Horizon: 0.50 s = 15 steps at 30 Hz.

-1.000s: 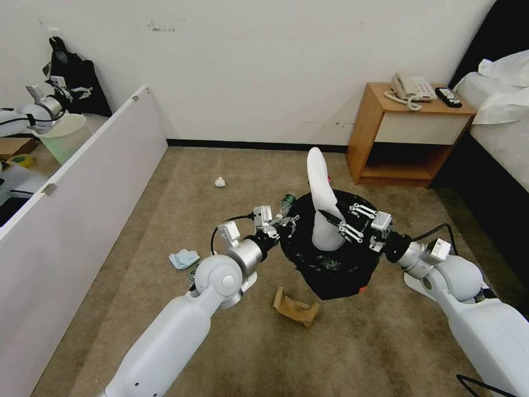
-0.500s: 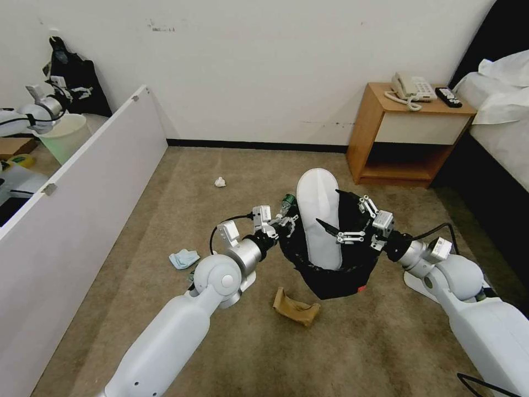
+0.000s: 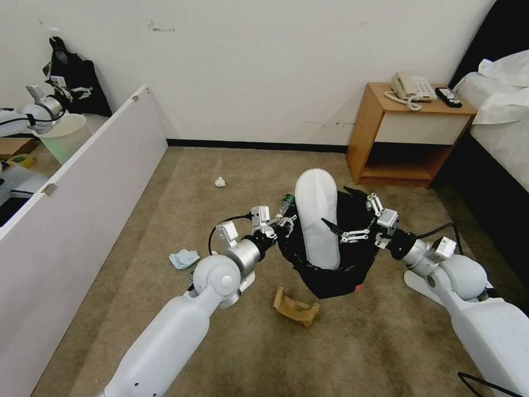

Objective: Pick up the trash bin, then pick up the garbage from the floor and place it into the trash bin.

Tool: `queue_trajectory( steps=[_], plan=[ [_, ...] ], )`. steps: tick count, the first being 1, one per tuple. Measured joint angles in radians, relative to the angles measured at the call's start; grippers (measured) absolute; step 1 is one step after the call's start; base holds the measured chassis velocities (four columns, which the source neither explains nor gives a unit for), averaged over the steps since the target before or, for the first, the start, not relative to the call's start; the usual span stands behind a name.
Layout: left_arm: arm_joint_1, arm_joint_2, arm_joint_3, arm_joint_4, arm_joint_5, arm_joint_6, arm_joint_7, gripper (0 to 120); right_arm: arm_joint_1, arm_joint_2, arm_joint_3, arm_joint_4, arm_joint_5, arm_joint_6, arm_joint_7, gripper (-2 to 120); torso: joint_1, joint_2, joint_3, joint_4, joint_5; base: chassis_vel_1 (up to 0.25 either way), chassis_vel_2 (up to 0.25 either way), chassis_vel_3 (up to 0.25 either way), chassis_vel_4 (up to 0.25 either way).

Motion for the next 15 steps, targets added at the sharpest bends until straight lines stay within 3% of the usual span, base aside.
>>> queue_trajectory(
  steps=[9,15],
  plan=[
    [0.015,0.013,-0.032,-0.018,0.031,-0.003,0.000,4,0.005,0.005,0.065,0.012,-0.004,-0.057,0.277,100,0.000,0.000,0.000,-0.0001,0.0000,0.000,0.000,0.000,0.000],
    [0.030,0.023,-0.046,-0.029,0.040,-0.004,0.000,4,0.022,0.015,0.083,0.017,0.024,-0.075,0.364,100,0.000,0.000,0.000,0.0003,0.0001,0.000,0.000,0.000,0.000]
  ],
)
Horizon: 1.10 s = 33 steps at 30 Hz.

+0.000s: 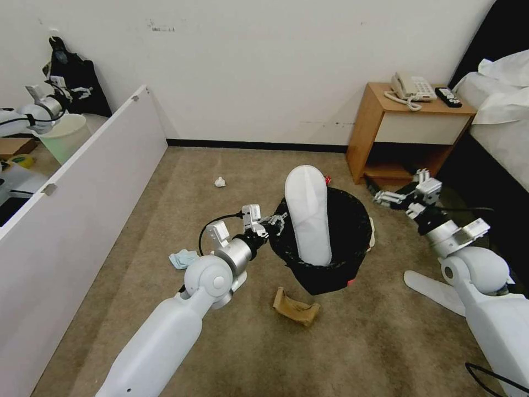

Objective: Pick up the trash bin, then pick up the garbage from the floor and place it into the trash bin.

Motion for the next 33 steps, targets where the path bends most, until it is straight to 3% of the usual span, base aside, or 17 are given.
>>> queue_trajectory(
  steps=[4,10,12,13,16,23,25,28,30,33],
  plan=[
    [0.008,0.001,-0.010,-0.002,0.000,0.000,-0.001,4,0.001,0.003,0.015,0.016,0.009,-0.009,0.014,100,0.000,0.000,0.000,-0.0002,-0.0001,0.000,0.000,0.000,0.000],
    [0.019,0.005,-0.052,-0.002,-0.003,-0.002,-0.004,4,-0.017,-0.002,0.050,0.035,-0.045,-0.116,0.094,100,0.000,0.000,0.000,-0.0001,-0.0001,0.000,0.000,0.000,0.000],
    [0.020,0.010,-0.064,-0.004,-0.008,-0.003,-0.005,4,-0.032,-0.007,0.058,0.032,-0.081,-0.198,0.132,100,0.000,0.000,0.000,-0.0003,-0.0001,0.000,0.000,0.000,0.000],
    [0.020,0.010,-0.064,-0.004,-0.008,-0.003,-0.005,4,-0.032,-0.007,0.058,0.032,-0.081,-0.198,0.132,100,0.000,0.000,0.000,-0.0003,-0.0001,0.000,0.000,0.000,0.000],
    [0.030,0.019,-0.070,-0.009,-0.010,-0.003,-0.005,4,-0.052,-0.009,0.046,0.025,-0.103,-0.371,0.225,100,0.000,0.000,0.000,-0.0003,0.0000,0.000,0.000,0.000,0.000],
    [0.044,0.020,-0.074,-0.013,-0.007,-0.004,-0.004,4,-0.062,-0.004,0.017,-0.004,-0.114,-0.523,0.292,100,0.000,0.000,0.000,-0.0001,-0.0001,0.000,0.000,0.000,0.000],
    [0.045,0.021,-0.075,-0.013,-0.007,-0.004,-0.004,4,-0.067,-0.004,0.007,0.007,-0.107,-0.626,0.342,100,0.000,0.000,0.000,-0.0002,0.0000,0.000,0.000,0.000,0.000],
    [0.045,0.021,-0.075,-0.013,-0.007,-0.004,-0.004,4,-0.068,-0.004,0.004,0.010,-0.103,-0.676,0.364,100,0.000,0.000,0.000,-0.0001,-0.0002,0.000,0.000,0.000,0.000],
    [0.045,0.020,-0.075,-0.021,-0.007,-0.004,-0.004,4,-0.075,-0.003,-0.002,0.008,-0.096,-0.768,0.393,100,0.000,0.000,0.000,-0.0001,-0.0001,0.000,0.000,0.000,0.000],
    [0.051,0.027,-0.081,-0.040,-0.006,-0.005,-0.004,4,-0.085,0.001,-0.006,-0.010,-0.097,-0.809,0.407,100,0.000,0.000,0.000,-0.0003,0.0000,0.000,0.000,0.000,0.000]
  ],
)
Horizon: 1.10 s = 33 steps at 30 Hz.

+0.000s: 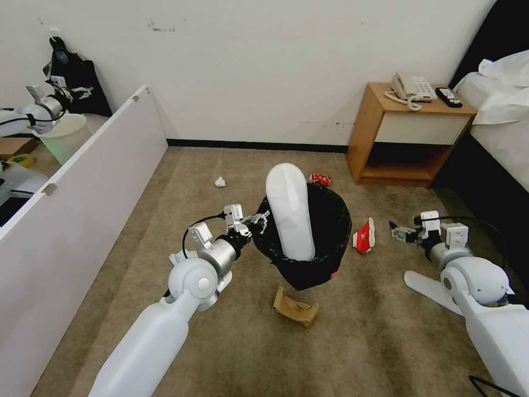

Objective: Pick up the trash bin, then pick up the garbage from the floor and place it into the trash bin.

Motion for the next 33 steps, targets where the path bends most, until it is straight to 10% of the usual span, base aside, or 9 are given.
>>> queue_trajectory(
  steps=[33],
  plan=[
    [0.121,0.071,-0.221,-0.129,0.030,0.005,0.014,4,-0.023,0.057,-0.022,-0.310,-0.002,0.044,-0.014,100,0.000,0.000,0.000,0.0002,0.0000,0.000,0.000,0.000,0.000]
  ],
)
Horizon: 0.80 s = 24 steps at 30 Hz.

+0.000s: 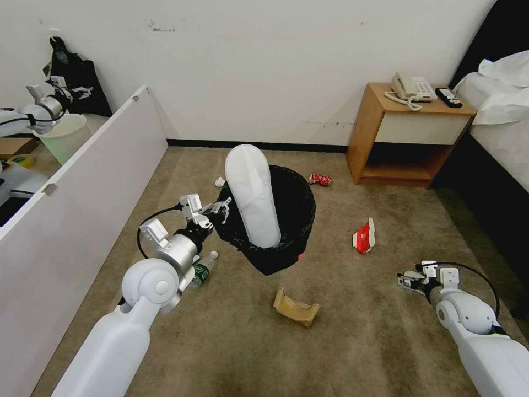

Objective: Pick up the trash bin, then pick up the garbage from the floor and place it into the trash bin.

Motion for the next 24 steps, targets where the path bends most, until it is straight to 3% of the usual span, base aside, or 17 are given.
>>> queue_trajectory(
  steps=[24],
  plan=[
    [0.010,-0.010,0.001,0.007,0.007,-0.004,0.010,4,0.076,0.016,0.055,-0.246,0.163,0.068,-0.018,100,0.000,0.000,0.000,-0.0001,0.0001,0.000,0.000,0.000,0.000]
  ],
)
